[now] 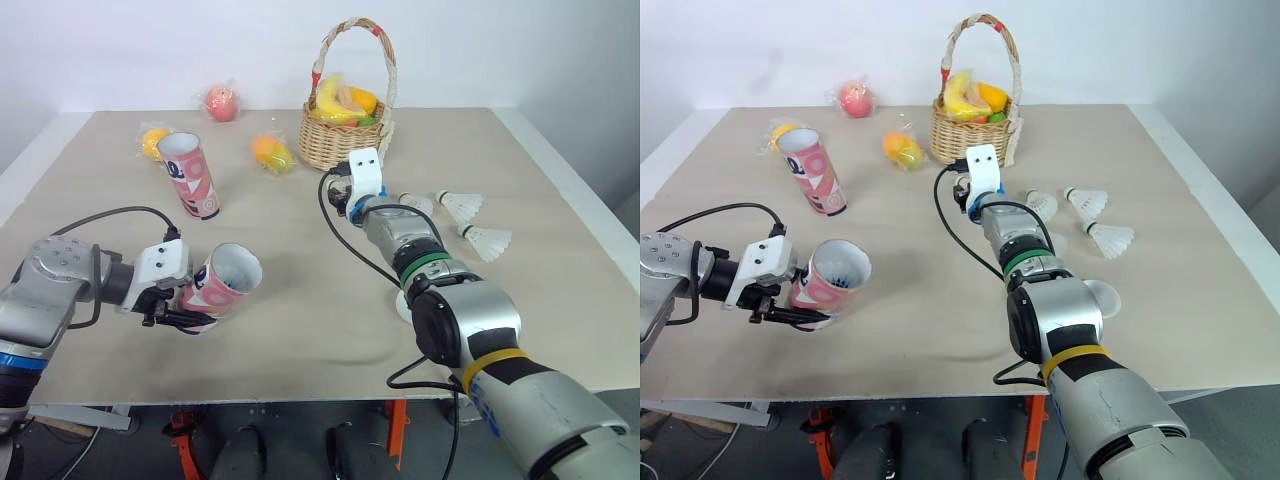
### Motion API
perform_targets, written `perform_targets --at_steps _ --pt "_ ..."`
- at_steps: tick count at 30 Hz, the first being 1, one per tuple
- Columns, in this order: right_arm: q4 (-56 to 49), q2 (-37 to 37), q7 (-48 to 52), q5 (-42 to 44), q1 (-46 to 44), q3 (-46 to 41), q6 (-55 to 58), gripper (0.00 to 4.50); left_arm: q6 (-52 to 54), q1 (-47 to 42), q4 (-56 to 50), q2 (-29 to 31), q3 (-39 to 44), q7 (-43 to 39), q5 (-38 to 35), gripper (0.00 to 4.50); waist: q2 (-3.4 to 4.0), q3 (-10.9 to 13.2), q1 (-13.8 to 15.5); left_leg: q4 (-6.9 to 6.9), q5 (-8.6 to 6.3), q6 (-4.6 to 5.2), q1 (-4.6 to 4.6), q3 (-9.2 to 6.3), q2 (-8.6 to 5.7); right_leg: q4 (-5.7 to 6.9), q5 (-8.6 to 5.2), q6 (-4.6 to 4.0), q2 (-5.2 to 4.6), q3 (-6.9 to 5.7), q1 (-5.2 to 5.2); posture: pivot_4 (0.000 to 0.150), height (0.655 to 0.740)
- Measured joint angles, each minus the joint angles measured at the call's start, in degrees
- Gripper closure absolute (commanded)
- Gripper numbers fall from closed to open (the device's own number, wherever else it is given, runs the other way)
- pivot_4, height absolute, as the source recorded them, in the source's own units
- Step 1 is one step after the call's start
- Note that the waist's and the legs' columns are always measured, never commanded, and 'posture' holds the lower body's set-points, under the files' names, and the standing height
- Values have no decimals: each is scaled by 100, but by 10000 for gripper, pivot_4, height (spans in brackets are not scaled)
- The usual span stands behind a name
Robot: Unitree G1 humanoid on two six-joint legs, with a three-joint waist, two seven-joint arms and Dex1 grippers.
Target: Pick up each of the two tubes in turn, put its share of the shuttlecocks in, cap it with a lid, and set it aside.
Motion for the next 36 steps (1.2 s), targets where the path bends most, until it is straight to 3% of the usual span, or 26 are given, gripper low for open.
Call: perform_targets --at_steps 7,10,11,14,23,30,32,36 --pt "42 97 -89 -9 86 -32 -1 20336 0 0 3 -6 0 2 2 18165 0 0 0 0 0 0 0 0 0 0 0 0 0 0 0 1500 7400" --pt "60 158 -128 -16 97 -31 -13 28840 0 -1 6 -12 -5 2 3 18165 0 0 0 0 0 0 0 0 0 0 1 1 0 0 0 1500 7400" --pt "69 203 -197 -42 97 -20 -45 36122 1 -4 9 -30 -9 4 9 18165 0 0 2 0 0 0 0 0 0 0 0 1 0 0 0 1500 7400" --pt "107 231 -235 -100 100 13 -80 44342 2 -17 10 -42 -21 7 12 18165 0 0 6 1 0 0 0 0 -2 0 0 2 -2 0 1 1500 7400" --pt "144 105 -197 -203 150 22 -281 44342 22 -20 5 -54 -28 16 9 18165 0 0 8 1 0 0 0 -1 -9 0 -3 8 -10 0 3 1500 7400" --pt "-257 -244 1084 -257 337 266 -911 44342 63 -18 0 -74 -22 25 10 18165 0 0 8 1 0 0 1 -1 -10 0 -4 13 -10 0 5 1500 7400" --pt "-551 -327 1411 -252 460 329 -1057 44342 61 -20 2 -92 -22 29 11 18165 0 0 17 3 0 0 1 -1 -11 0 -5 15 -11 -1 7 1500 7400" --pt "-2516 -774 2670 -206 1460 775 -1251 44342 55 -89 4 -162 -83 26 33 18165 1 0 48 5 0 0 -2 -8 -30 -2 -16 32 -30 -2 15 1500 7400"
